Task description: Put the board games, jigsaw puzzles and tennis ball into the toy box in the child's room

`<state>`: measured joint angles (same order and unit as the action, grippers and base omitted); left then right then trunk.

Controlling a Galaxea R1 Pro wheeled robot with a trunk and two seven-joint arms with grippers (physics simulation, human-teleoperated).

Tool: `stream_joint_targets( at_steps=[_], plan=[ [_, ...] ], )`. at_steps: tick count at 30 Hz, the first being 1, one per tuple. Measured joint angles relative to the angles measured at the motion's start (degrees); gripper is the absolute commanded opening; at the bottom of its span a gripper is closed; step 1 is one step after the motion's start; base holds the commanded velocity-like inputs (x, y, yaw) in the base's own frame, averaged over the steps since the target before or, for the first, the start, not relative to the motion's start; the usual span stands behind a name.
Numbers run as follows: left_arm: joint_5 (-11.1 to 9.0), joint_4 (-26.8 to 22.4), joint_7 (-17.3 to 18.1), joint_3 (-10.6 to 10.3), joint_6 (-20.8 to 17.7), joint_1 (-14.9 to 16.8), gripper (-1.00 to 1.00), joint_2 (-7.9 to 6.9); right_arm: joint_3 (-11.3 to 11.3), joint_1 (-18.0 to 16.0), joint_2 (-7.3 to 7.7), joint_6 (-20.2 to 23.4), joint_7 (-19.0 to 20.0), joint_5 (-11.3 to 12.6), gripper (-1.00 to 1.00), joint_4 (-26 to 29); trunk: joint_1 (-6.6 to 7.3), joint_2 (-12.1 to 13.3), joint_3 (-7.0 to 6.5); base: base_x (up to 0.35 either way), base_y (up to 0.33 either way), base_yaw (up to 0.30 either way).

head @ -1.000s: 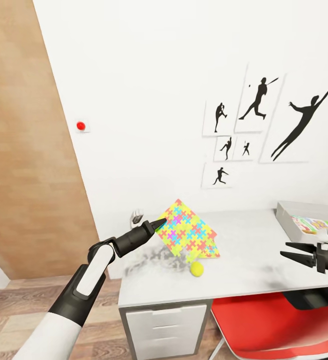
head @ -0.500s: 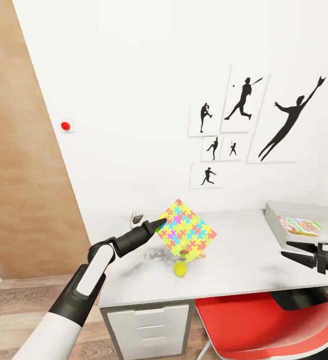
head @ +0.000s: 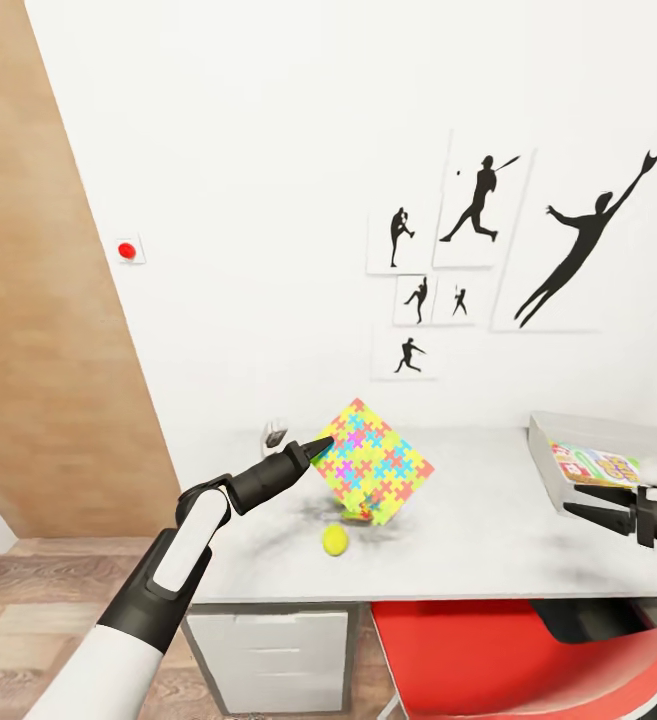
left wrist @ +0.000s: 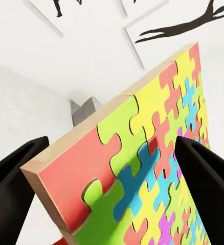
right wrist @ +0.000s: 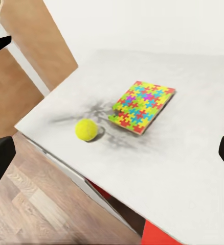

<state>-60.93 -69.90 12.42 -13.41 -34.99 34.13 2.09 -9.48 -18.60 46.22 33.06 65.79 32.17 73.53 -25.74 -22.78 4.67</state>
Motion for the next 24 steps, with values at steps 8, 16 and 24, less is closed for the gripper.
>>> stream_joint_targets(
  at_steps=[8,16,24],
  plan=[
    [0.03,0.02,0.01,-0.01,-0.02,0.01,-1.00,0.01,-0.03,0.03,-0.07,0.13,-0.01,0.01,1.00,0.04,0.00,0.00,-0.04,0.000,-0.316,0.056],
    [0.11,0.01,0.01,-0.07,0.04,0.01,-1.00,0.00,-0.04,0.03,-0.08,0.08,-0.02,0.01,1.00,0.05,0.00,0.00,-0.04,0.000,-0.316,0.009],
    [0.59,0.03,0.03,-0.03,0.08,0.00,-1.00,0.00,-0.03,0.02,-0.10,0.09,-0.01,0.02,1.00,0.07,0.00,-0.01,-0.07,0.000,-0.318,-0.087]
  ],
)
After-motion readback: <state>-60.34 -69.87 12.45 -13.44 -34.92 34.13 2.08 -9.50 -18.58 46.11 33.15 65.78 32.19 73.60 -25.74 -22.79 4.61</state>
